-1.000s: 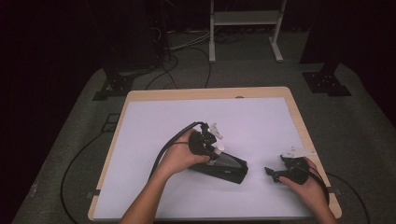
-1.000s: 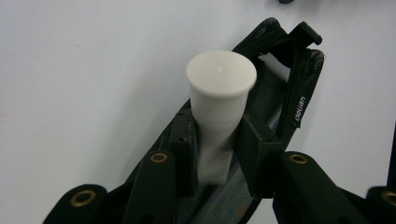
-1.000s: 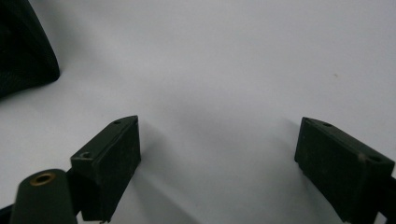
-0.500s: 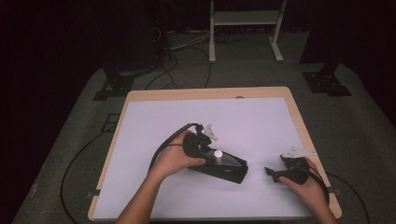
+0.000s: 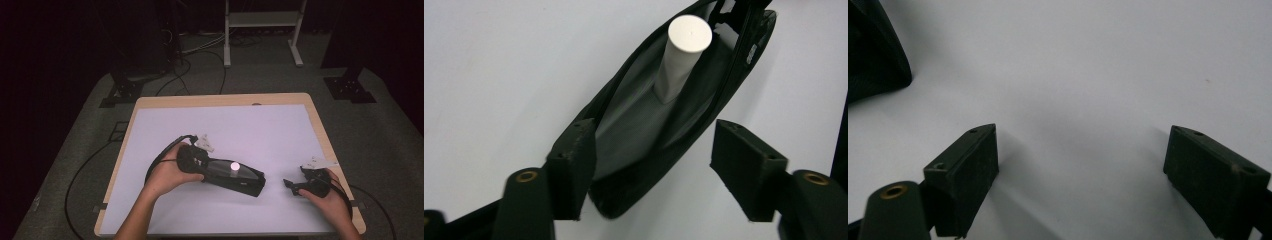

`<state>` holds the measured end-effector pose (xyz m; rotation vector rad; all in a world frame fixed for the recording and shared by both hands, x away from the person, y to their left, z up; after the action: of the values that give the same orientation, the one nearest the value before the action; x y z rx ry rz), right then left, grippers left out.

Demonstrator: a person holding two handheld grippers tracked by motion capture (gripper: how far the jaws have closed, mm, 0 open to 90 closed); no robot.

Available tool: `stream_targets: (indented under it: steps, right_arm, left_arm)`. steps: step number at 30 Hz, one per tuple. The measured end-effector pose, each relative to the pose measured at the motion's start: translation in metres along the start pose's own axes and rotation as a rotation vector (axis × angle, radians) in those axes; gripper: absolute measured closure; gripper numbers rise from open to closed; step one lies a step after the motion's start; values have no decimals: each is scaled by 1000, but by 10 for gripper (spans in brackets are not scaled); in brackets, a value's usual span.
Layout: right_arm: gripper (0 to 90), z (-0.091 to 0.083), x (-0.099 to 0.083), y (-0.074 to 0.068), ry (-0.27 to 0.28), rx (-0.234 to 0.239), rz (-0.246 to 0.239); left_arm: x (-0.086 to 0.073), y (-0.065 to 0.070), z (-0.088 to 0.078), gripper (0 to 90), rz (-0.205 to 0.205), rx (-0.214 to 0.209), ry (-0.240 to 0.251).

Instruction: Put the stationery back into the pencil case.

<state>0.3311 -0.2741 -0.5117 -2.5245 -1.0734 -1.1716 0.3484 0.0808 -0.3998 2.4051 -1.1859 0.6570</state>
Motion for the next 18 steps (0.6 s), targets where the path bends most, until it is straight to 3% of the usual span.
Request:
stream_targets:
  steps: [9, 18]
  right_arm:
    - [130, 0, 0, 0, 1, 1, 1]
    - [130, 0, 0, 0, 0, 0, 0]
  left_arm:
    - [-18, -12, -12, 195, -27, 34, 56]
    - [-37, -22, -16, 142, -56, 71, 91]
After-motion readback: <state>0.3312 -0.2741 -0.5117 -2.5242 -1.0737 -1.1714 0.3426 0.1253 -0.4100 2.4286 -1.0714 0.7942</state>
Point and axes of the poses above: each handheld gripper's, and its own axes: z roughly forward along the jaws, x roughly out of its top, y roughly to its right, the point moved 4 cm from there along z, roughly forward along the jaws, and after that the axes turned 13 degrees about -z, right-handed, at the moved point
